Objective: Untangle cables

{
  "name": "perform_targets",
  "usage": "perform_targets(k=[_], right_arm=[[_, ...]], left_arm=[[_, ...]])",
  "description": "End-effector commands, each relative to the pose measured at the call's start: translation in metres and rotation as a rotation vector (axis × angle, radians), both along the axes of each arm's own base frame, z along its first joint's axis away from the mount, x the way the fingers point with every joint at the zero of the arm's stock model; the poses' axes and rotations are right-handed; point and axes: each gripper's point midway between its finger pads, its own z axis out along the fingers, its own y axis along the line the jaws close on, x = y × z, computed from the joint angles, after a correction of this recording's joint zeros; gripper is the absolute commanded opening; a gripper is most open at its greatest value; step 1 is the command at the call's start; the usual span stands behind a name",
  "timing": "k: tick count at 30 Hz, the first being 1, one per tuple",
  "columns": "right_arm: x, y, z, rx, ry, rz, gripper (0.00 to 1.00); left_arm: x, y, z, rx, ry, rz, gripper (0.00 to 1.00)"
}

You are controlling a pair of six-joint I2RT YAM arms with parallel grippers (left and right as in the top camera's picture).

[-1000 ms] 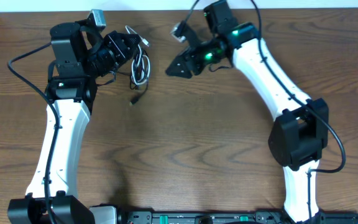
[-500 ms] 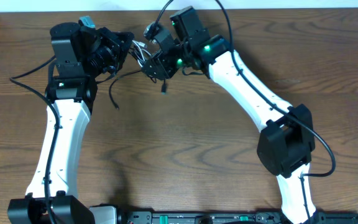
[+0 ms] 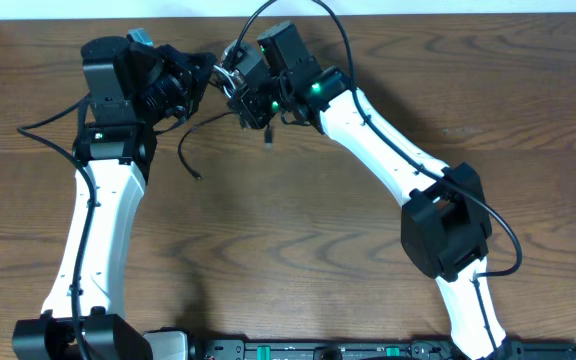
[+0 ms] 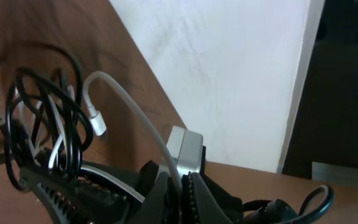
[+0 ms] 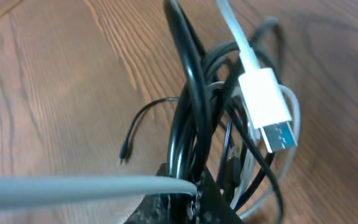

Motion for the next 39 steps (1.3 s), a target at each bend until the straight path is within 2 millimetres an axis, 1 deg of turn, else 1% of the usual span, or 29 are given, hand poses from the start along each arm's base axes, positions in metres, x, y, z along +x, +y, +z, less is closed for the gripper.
perform_targets(k=[1, 2, 3, 5, 6, 7, 8, 9, 11, 12, 15, 16, 17, 19, 21, 22, 25, 26, 28, 32, 35, 37, 39], right_arm=[[-0.007, -0.008, -0.003, -0.013, 0.067, -0.017, 0.01], [-0.008, -0.015, -0.002, -0.020, 0.095, -0.039, 0.01], [-0.008, -0.025, 0.002, -0.020, 0.145, -0.083, 0.01], [-0.005, -0.040, 0.011, 0.003, 0.239, -0.180, 0.01], [-0.002, -0.049, 0.014, 0.020, 0.290, -0.238, 0.01], [0.003, -0.058, 0.019, 0.044, 0.342, -0.300, 0.01], [0.007, -0.066, 0.025, 0.082, 0.402, -0.352, 0.01], [0.011, -0.072, 0.031, 0.124, 0.456, -0.376, 0.01], [0.017, -0.080, 0.042, 0.211, 0.552, -0.400, 0.01], [0.025, -0.091, 0.049, 0.276, 0.644, -0.449, 0.01], [0.036, -0.100, 0.060, 0.359, 0.726, -0.494, 0.01], [0.038, -0.100, 0.068, 0.398, 0.744, -0.479, 0.01], [0.039, -0.098, 0.080, 0.447, 0.747, -0.426, 0.01], [0.037, -0.094, 0.095, 0.498, 0.763, -0.357, 0.01], [0.025, -0.084, 0.117, 0.556, 0.794, -0.235, 0.01], [0.022, -0.081, 0.120, 0.563, 0.806, -0.214, 0.01], [0.016, -0.075, 0.124, 0.571, 0.849, -0.201, 0.01], [0.016, -0.074, 0.125, 0.572, 0.859, -0.203, 0.01], [0.015, -0.073, 0.125, 0.572, 0.860, -0.198, 0.01], [0.012, -0.071, 0.126, 0.570, 0.866, -0.184, 0.01], [0.009, -0.070, 0.127, 0.570, 0.873, -0.169, 0.01], [0.006, -0.069, 0.128, 0.569, 0.879, -0.156, 0.01], [0.003, -0.068, 0.129, 0.568, 0.886, -0.141, 0.01]], left_arm=[[-0.005, -0.002, 0.017, 0.105, -0.105, -0.062, 0.08], [-0.005, -0.002, 0.016, 0.153, -0.135, -0.084, 0.08], [-0.005, -0.002, 0.015, 0.275, -0.211, -0.139, 0.15], [-0.007, -0.001, 0.011, 0.408, -0.274, -0.201, 0.46], [-0.009, -0.001, 0.007, 0.473, -0.299, -0.238, 0.71], [-0.010, 0.000, 0.003, 0.512, -0.303, -0.255, 0.87], [-0.011, 0.002, -0.001, 0.530, -0.291, -0.256, 0.91], [-0.013, 0.006, -0.009, 0.547, -0.256, -0.249, 0.92], [-0.016, 0.006, -0.015, 0.562, -0.237, -0.264, 0.92], [-0.019, 0.005, -0.017, 0.569, -0.233, -0.282, 0.92], [-0.028, -0.008, -0.018, 0.558, -0.266, -0.371, 0.92], [-0.031, -0.013, -0.019, 0.565, -0.283, -0.406, 0.89], [-0.034, -0.018, -0.021, 0.578, -0.295, -0.441, 0.87], [-0.039, -0.025, -0.025, 0.603, -0.304, -0.483, 0.87], [-0.044, -0.035, -0.029, 0.626, -0.316, -0.533, 0.87], [-0.046, -0.039, -0.029, 0.632, -0.325, -0.548, 0.86], [-0.049, -0.054, -0.027, 0.671, -0.382, -0.605, 0.86], [-0.050, -0.062, -0.027, 0.702, -0.421, -0.640, 0.85], [-0.049, -0.067, -0.029, 0.752, -0.431, -0.642, 0.84], [-0.040, -0.061, -0.033, 0.842, -0.401, -0.588, 0.83], [-0.035, -0.061, -0.030, 0.874, -0.413, -0.562, 0.82], [-0.030, -0.062, -0.027, 0.877, -0.435, -0.553, 0.79], [-0.025, -0.059, -0.028, 0.892, -0.434, -0.536, 0.73]])
